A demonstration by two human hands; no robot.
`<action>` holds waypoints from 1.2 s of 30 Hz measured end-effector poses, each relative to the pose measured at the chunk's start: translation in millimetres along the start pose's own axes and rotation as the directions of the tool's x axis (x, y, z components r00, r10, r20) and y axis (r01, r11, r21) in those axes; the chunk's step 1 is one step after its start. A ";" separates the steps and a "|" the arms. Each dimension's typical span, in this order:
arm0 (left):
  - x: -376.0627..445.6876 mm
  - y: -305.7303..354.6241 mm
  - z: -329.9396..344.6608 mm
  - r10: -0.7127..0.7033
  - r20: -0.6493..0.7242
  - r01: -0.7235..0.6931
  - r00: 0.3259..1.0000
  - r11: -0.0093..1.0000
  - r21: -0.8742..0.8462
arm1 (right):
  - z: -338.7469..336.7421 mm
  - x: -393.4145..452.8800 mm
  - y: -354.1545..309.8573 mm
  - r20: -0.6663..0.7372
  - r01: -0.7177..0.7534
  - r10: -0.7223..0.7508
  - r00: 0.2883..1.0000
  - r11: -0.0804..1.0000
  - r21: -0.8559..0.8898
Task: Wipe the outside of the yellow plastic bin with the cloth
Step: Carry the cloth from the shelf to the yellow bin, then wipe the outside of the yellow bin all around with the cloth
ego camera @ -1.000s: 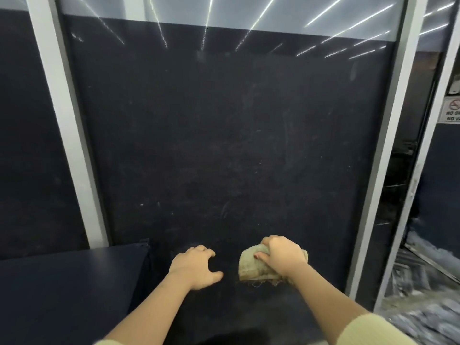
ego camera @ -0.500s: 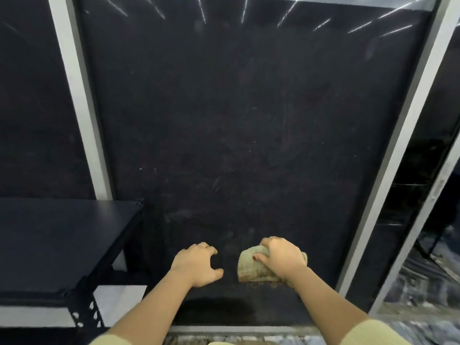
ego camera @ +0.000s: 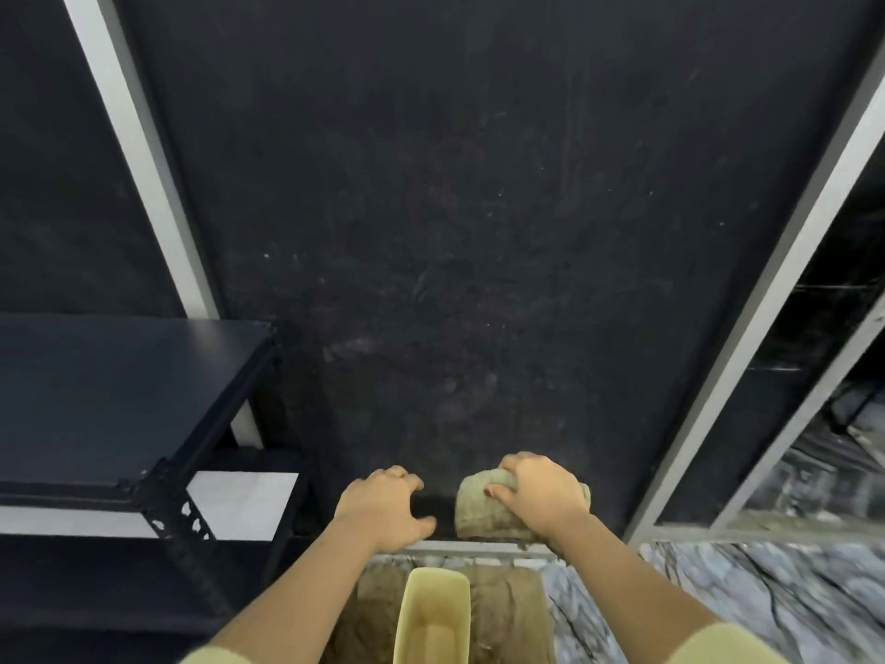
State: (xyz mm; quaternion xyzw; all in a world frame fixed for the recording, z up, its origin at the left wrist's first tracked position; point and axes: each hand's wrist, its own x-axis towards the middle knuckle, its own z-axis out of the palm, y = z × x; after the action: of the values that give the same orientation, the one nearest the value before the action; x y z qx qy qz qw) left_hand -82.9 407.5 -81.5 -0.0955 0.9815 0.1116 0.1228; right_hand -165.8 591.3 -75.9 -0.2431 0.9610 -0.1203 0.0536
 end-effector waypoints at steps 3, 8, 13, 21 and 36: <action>3.7 -6.1 13.3 0.008 0.029 -0.007 1.000 1.000 -0.015 | 15.5 -0.1 -0.7 0.027 -0.040 0.040 0.999 0.999 0.021; 9.9 -16.2 33.8 0.034 0.085 -0.033 0.996 0.999 -0.019 | 37.9 -1.3 -1.9 0.046 -0.095 0.093 0.995 0.995 0.043; 22.0 -25.4 60.9 0.063 0.093 -0.061 0.994 0.998 -0.022 | 71.4 5.3 1.8 0.048 -0.125 0.121 0.991 0.989 0.077; 56.7 -37.2 140.8 0.018 0.152 -0.009 0.988 0.998 -0.057 | 161.1 15.5 24.1 0.050 -0.091 0.084 0.995 0.984 0.155; 129.3 -77.5 404.3 0.052 0.169 -0.052 0.984 0.999 -0.004 | 414.1 30.9 113.9 0.035 -0.048 0.045 0.998 0.996 0.080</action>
State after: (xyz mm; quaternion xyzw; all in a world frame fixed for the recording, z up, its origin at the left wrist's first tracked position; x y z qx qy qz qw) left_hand -100.4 410.7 -512.7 -0.0601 0.9698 0.1222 0.2025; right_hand -177.8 588.6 -506.3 -0.2203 0.9597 -0.1538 0.0823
